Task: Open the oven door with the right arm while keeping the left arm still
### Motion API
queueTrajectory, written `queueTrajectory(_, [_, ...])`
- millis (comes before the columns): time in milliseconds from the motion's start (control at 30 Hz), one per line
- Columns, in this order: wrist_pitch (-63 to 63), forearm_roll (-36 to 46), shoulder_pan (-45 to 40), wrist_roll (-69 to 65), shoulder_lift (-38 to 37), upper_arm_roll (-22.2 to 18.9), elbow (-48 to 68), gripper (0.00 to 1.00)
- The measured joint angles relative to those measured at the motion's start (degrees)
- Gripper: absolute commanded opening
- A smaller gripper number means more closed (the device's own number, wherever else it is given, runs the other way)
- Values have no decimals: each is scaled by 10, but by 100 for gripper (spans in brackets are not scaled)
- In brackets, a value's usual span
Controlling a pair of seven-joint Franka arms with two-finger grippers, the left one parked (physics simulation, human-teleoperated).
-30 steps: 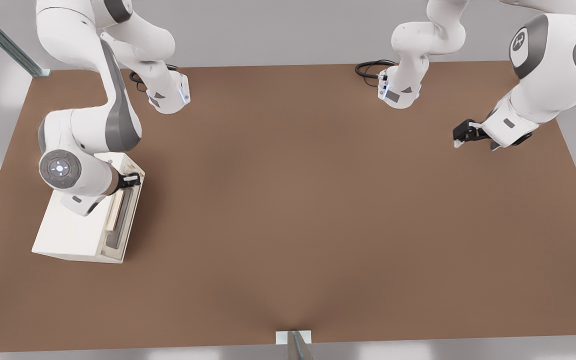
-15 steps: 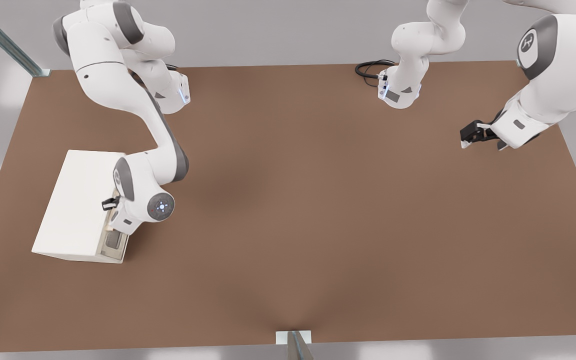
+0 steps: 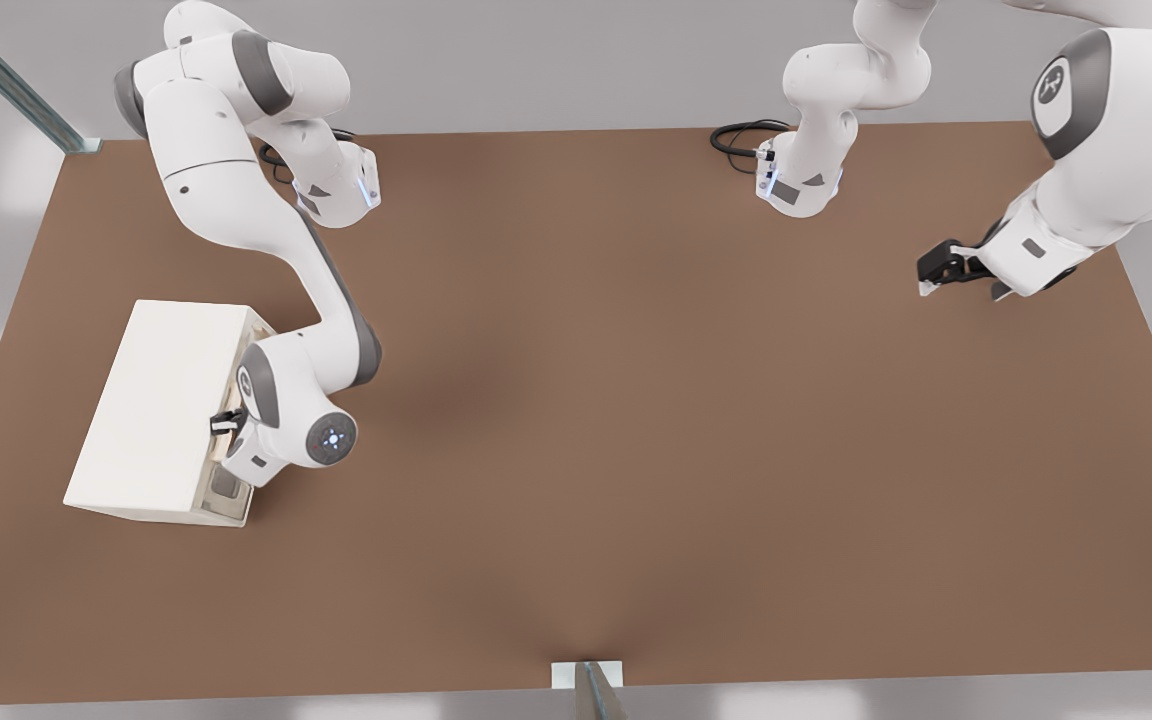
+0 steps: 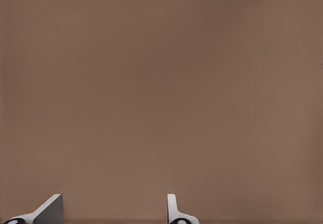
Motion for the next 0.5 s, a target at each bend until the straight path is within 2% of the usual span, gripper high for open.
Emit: queueTrajectory(500, [-6, -8, -14, 32, 14, -2, -4, 21])
